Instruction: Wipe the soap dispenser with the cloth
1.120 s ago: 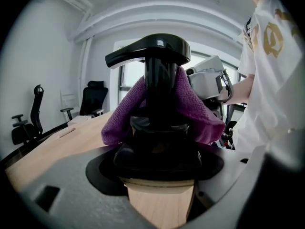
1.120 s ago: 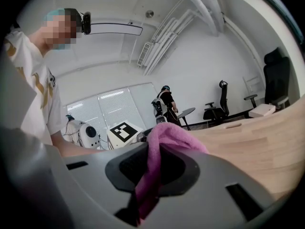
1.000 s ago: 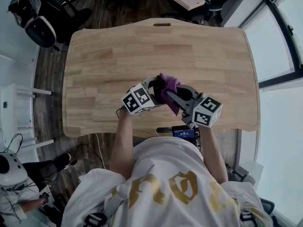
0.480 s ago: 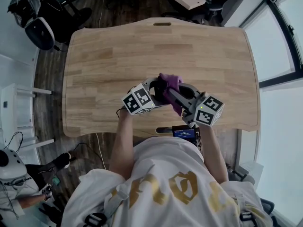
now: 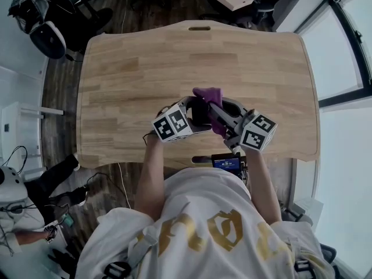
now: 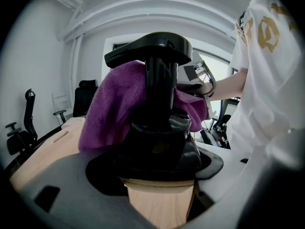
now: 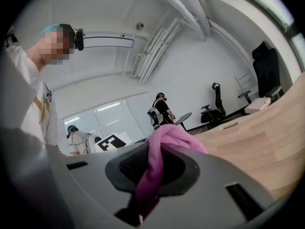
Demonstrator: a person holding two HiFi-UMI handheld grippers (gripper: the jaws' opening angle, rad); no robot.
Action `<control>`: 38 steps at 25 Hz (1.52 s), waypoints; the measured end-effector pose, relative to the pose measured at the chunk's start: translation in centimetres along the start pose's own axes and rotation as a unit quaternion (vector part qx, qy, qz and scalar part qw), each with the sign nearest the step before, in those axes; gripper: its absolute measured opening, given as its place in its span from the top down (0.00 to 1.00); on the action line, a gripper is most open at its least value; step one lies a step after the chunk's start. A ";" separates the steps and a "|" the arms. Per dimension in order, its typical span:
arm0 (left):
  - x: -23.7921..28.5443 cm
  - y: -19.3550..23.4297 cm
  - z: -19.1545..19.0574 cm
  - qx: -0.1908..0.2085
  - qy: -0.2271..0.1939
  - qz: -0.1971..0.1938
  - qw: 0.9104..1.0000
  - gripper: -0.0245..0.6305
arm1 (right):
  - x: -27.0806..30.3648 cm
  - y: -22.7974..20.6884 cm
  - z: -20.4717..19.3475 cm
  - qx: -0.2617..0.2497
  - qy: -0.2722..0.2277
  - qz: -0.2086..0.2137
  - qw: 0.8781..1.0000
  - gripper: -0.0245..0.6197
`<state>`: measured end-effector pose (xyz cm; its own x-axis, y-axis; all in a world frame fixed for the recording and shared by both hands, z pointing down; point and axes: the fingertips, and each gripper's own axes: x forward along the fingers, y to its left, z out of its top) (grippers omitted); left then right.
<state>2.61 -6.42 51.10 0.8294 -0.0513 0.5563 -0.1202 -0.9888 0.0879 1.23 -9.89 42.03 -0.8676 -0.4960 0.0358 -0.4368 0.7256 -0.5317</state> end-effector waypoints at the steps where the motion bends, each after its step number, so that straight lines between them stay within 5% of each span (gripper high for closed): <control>1: 0.1 -0.2 0.0 0.002 0.001 -0.003 1.000 0.41 | 0.0 0.0 0.0 0.010 0.000 0.008 1.000 0.88; 8: 1.2 -1.7 -0.1 0.029 0.027 -0.030 0.999 0.41 | -0.4 -0.5 -0.2 0.075 0.006 0.057 0.995 0.88; 26: 1.3 -1.9 -0.4 0.035 0.041 -0.034 0.998 0.41 | 0.1 -0.9 0.3 0.091 0.014 0.059 0.994 0.88; 30: 1.7 -2.8 -0.9 0.067 0.074 -0.038 0.994 0.41 | 0.1 -1.0 1.4 0.099 -0.009 0.054 0.994 0.88; 38: 2.7 -3.6 -1.6 0.068 0.086 -0.049 0.993 0.41 | 1.0 1.7 1.4 0.019 0.047 0.081 0.995 0.88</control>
<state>4.38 -2.79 53.58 0.7268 0.0591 0.6843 0.0414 -0.9982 0.0423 0.00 -9.86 39.96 -0.9449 -0.3265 0.0257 -0.2824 0.7726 -0.5686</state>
